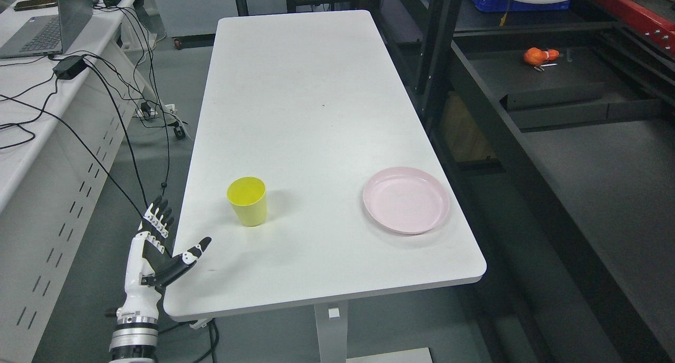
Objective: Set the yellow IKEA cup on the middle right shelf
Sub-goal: 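Reach the left hand toward the yellow cup on the table, then close the left hand around the yellow cup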
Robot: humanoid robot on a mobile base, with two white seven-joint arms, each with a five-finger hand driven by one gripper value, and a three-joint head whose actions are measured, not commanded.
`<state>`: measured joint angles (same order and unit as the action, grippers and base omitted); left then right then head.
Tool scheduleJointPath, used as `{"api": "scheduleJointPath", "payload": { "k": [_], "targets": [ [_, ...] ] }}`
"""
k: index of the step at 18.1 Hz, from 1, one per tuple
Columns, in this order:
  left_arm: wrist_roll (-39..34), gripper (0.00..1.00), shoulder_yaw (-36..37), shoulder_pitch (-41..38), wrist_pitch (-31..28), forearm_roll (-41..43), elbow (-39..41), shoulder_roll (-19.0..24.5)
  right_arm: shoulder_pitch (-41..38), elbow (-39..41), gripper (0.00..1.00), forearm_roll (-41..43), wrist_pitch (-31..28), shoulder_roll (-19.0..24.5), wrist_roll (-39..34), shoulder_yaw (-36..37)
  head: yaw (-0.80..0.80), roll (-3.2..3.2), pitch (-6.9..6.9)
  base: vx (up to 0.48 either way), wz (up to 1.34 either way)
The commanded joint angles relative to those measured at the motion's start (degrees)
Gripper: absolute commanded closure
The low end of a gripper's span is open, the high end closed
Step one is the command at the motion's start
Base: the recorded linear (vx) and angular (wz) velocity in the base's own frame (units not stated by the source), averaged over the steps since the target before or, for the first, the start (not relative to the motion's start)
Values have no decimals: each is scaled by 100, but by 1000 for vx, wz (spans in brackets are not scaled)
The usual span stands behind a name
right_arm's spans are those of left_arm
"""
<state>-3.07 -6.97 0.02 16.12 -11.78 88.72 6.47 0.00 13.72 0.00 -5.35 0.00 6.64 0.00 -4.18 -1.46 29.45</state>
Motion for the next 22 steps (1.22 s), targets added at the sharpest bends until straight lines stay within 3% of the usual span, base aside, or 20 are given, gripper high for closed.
{"api": "scheduleJointPath", "payload": {
  "k": [1,9,14,17,22],
  "targets": [
    [-1,1,47,-99,-4,0,14,-76,-79,-1,1,141,-1,-100,4,-97,0,0,0,0,0],
    [8,1,257,524,-4,-9,-723,-23,-79,-1,1,141,-1,-100,4,-97,0,0,0,10,6],
    [25,1,301,1280,-4,-35,-1848,-49,-79,-1,1,141,-1,-100,4,-97,0,0,0,34,30],
    [402,1,617,1378,-4,-44,-1938,-172,-79,-1,1,141,-1,-100,4,-97,0,0,0,23,1],
    [403,1,1066,1658,-13,-140,-1999,-374,-79,-1,1,141,-1,-100,4,-97,0,0,0,8,0]
  ]
}}
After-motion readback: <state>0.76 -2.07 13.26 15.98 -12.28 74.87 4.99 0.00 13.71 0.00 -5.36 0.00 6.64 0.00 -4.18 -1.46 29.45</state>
